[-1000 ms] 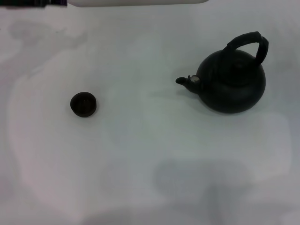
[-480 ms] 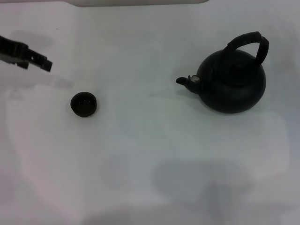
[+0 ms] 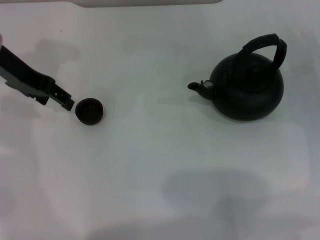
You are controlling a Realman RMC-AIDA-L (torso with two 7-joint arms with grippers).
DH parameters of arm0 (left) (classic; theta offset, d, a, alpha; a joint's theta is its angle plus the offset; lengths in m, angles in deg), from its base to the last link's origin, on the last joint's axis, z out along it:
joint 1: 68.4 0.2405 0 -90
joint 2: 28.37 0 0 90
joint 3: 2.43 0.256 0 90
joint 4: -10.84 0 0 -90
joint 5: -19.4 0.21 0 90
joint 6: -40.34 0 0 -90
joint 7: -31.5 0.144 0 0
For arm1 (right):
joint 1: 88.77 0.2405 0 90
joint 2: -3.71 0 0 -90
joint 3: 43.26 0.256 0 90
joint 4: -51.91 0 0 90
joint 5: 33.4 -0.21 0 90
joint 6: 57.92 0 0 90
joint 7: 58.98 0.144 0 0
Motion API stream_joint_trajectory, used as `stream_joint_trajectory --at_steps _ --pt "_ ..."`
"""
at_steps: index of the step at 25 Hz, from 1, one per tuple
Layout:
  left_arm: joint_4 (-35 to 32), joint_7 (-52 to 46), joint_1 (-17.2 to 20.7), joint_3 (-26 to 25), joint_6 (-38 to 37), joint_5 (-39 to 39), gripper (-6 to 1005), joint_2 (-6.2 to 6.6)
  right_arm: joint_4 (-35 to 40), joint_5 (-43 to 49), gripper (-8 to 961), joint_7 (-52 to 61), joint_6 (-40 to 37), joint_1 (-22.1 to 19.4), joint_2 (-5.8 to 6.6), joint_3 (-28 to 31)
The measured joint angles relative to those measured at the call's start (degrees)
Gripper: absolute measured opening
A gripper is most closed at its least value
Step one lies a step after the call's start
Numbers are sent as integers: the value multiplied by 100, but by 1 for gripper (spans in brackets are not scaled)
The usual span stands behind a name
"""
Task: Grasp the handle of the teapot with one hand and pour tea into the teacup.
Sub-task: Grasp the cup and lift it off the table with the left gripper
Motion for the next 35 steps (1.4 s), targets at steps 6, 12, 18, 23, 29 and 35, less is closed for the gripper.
stream_joint_trajectory --at_steps 6,12,18,23,29,35 --pt "-118 206 -191 27 310 672 757 -293 0 -1 429 2 -41 -36 11 0" --pt "-56 447 -400 111 633 734 758 -360 8 -1 429 3 -41 -43 23 0" --pt "264 543 -678 373 643 764 759 -524 26 -1 428 0 -41 -44 25 1" --pt "285 546 -702 622 647 879 760 -666 19 -1 428 -3 -40 -43 26 1" --pt "288 547 -703 627 657 932 761 -684 15 -1 428 -5 -40 -43 27 0" --pt "293 581 -676 630 704 1018 762 -744 10 -1 428 -7 -40 -43 27 1"
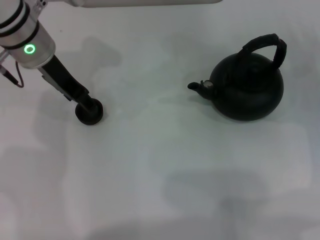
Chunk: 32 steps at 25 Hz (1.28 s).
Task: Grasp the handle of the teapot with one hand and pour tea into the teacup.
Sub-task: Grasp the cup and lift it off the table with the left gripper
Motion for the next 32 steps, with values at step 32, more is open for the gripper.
stream_joint_trajectory --at_steps 32 --pt "78 76 -14 126 125 125 879 -98 -7 0 427 0 32 -18 0 0"
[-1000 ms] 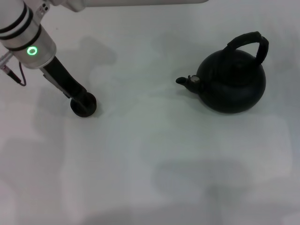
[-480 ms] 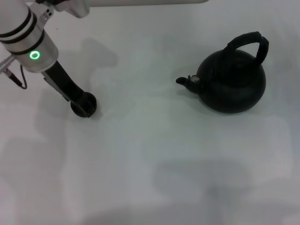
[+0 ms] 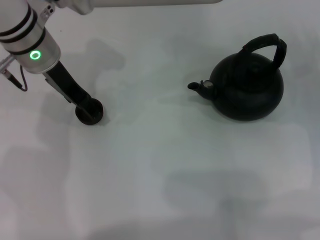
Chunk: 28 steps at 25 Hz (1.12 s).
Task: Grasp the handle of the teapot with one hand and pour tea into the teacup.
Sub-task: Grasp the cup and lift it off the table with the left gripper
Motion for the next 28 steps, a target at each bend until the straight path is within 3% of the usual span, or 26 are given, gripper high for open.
stream_joint_trajectory --at_steps 28 --pt "78 86 -21 23 209 169 888 -52 12 0 427 0 -2 0 0 0"
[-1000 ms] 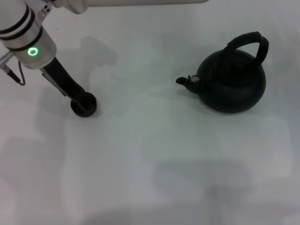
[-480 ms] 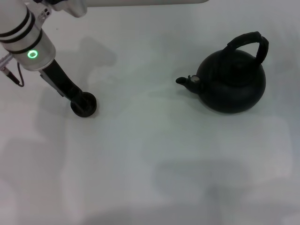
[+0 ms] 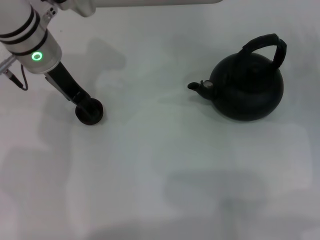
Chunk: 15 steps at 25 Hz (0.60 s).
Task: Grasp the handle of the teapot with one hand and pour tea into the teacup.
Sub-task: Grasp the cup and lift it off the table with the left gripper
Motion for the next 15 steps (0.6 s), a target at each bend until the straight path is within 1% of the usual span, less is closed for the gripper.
stream_joint_trajectory --at_steps 15 --pt "51 -2 0 9 -7 -50 889 -18 3 0 427 0 14 3 0 0"
